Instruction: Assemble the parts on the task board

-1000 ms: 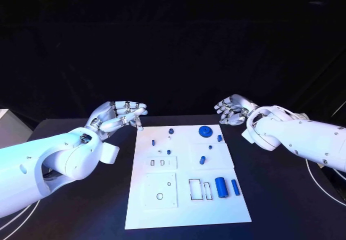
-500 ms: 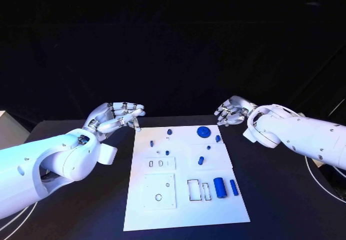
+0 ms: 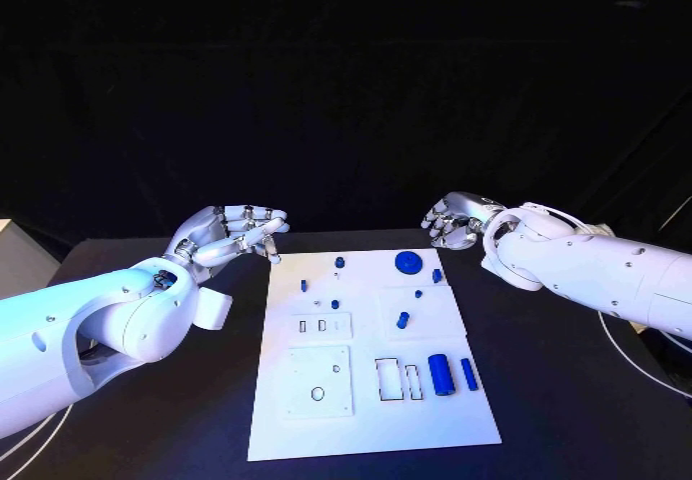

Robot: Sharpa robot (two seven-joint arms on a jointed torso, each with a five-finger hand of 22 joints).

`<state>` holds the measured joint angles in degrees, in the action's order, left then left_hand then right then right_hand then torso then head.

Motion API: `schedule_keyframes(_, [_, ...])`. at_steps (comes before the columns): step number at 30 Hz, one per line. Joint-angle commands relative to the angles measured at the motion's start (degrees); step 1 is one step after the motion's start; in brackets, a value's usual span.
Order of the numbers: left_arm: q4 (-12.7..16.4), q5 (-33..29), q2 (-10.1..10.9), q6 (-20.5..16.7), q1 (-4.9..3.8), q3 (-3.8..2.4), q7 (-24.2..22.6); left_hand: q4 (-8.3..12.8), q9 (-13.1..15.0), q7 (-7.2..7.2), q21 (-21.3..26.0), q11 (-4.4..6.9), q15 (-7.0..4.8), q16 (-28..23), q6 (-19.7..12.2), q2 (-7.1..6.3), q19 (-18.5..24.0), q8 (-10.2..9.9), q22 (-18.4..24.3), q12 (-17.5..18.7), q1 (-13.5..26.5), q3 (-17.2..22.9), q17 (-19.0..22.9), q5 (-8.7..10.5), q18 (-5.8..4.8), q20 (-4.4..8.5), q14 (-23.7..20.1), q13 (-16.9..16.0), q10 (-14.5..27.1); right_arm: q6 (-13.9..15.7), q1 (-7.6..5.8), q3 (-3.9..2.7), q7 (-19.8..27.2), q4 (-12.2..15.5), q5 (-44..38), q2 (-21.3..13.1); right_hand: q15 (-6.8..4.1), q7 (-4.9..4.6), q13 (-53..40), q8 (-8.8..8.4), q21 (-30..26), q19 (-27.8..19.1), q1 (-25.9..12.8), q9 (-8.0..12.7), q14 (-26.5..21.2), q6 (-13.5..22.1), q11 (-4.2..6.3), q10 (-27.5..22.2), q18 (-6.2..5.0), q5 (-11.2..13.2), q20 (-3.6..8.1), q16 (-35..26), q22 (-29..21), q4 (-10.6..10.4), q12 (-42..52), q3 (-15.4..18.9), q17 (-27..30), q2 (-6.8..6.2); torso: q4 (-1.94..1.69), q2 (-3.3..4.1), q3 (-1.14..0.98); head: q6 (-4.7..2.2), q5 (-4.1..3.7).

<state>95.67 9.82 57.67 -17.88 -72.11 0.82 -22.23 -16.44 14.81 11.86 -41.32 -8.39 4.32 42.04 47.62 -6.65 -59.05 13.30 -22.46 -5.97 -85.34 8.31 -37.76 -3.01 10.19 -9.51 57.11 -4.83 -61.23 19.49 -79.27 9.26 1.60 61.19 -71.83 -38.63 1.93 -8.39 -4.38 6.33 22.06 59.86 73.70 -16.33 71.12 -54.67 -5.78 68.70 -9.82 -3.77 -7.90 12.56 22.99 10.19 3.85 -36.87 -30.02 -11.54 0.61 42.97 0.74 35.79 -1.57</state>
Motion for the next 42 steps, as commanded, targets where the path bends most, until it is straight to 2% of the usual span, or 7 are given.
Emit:
schedule_keyframes(1, [0.1,0.0,-0.1,1.2,-0.06,-0.04,0.0,-0.1,0.1,0.23,-0.2,-0.05,0.17,-0.2,0.0,0.44,0.3,-0.1,-0.1,0.1,-0.1,-0.3,0.1,0.23,0.18,0.06,-0.4,-0.1,0.1,0.9,0.03,0.07,1.9,-0.2,-0.8,0.1,0.02,-0.55,0.6,-0.11,-3.6,2.3,1.6,-0.3,1.3,-0.2,-0.09,0.2,-0.76,-0.3,0.21,-1.9,-3.5,0.3,-0.2,-0.7,2.0,0.38,0.07,0.05,-0.05,0.03,0.04])
schedule_keyframes(5, [0.0,0.1,-0.1,1.2,-0.06,-0.03,0.0,-0.1,0.1,0.23,-0.2,-0.05,0.17,-0.2,0.0,0.44,0.3,-0.1,-0.1,0.1,-0.1,-0.3,0.1,0.23,0.18,0.06,-0.4,-0.1,0.1,0.6,0.04,0.21,2.7,-0.6,2.2,0.2,0.09,-1.49,0.5,-0.07,-7.5,2.6,3.5,-0.6,2.9,-0.3,-0.32,1.6,-0.53,-0.9,0.2,-2.8,-7.0,1.0,0.1,-1.1,3.3,0.94,0.1,0.04,-0.09,0.04,0.01])
schedule_keyframes(12, [-0.1,0.1,-0.2,1.2,-0.06,-0.03,0.2,-0.1,0.1,0.29,-0.2,-0.08,0.2,-0.3,0.0,0.49,0.5,-0.1,-0.1,0.1,-0.2,-0.3,0.1,0.23,0.18,0.03,-0.5,-0.1,0.0,1.3,0.06,0.42,2.5,-1.2,-1.1,0.5,-2.88,0.76,-3.1,1.22,-0.9,15.4,-1.0,-1.4,13.5,-4.4,2.7,9.3,-0.35,-1.2,3.22,5.0,-4.5,-1.3,2.7,9.2,-3.5,-2.03,0.05,0.03,-0.1,-0.03,-0.02])
schedule_keyframes(15, [-0.1,0.1,-0.2,1.2,-0.06,-0.03,0.2,-0.1,0.1,0.33,-0.2,-0.11,0.22,-0.4,0.0,0.49,0.5,-0.1,-0.1,0.0,-0.2,-0.3,0.1,0.23,0.17,0.01,-0.6,-0.1,0.0,1.7,0.06,0.49,1.5,-0.9,-4.3,0.6,-3.46,1.78,-22.1,1.46,13.5,16.6,-3.5,-1.8,12.6,-5.0,4.39,5.5,0.57,-1.5,4.05,51.7,8.9,-2.8,21.0,14.0,-42.5,-2.83,0.04,0.05,-0.1,-0.1,0.02])
schedule_keyframes(17, [-0.1,0.1,-0.2,1.3,-0.06,-0.03,0.2,-0.1,0.2,0.36,-0.2,-0.12,0.23,-0.5,0.0,0.48,0.6,-0.1,-0.1,0.1,-0.2,-0.3,0.1,0.23,0.17,0.0,-0.6,-0.1,0.0,1.6,0.06,0.53,0.4,-0.4,-6.2,0.8,-4.37,2.07,-63.6,2.05,39.2,19.9,-4.4,-2.3,16.7,-4.4,4.71,7.9,3.83,-2.3,4.06,71.7,35.3,-3.8,64.3,16.1,-55.8,-2.12,0.01,0.09,-0.11,-0.07,-0.05])
schedule_keyframes(24, [0.0,0.1,-0.3,1.4,-0.06,-0.02,0.3,-0.1,0.2,0.36,-0.2,-0.12,0.23,-0.5,0.0,0.48,0.6,-0.1,-0.1,0.1,-0.2,-0.3,0.1,0.23,0.17,0.0,-0.6,-0.1,0.0,-0.6,0.25,0.8,-2.2,0.5,-8.5,1.5,-3.88,1.7,-85.6,2.17,62.1,27.6,-4.9,-3.5,18.9,-4.4,3.64,21.3,8.2,-4.1,4.06,77.4,60.3,-6.1,86.1,19.2,-60.0,-1.03,-0.01,0.16,-0.05,-0.11,-0.2])
schedule_keyframes(42, [0.5,0.4,-0.3,1.6,-0.06,-0.02,0.5,-0.1,0.2,0.4,-0.2,-0.16,0.26,-0.6,0.0,0.49,0.7,-0.1,-0.1,0.1,-0.2,-0.3,0.2,0.23,0.17,-0.02,-0.6,-0.1,0.0,-1.9,1.58,1.02,-5.0,1.0,-7.8,2.9,-2.23,-0.17,-85.6,0.09,66.5,29.3,-2.9,-3.8,18.9,-0.8,1.96,21.3,9.34,-4.0,2.41,77.4,65.3,-10.9,86.1,25.7,-60.0,-0.47,0.0,0.15,-0.07,0.42,-0.19])
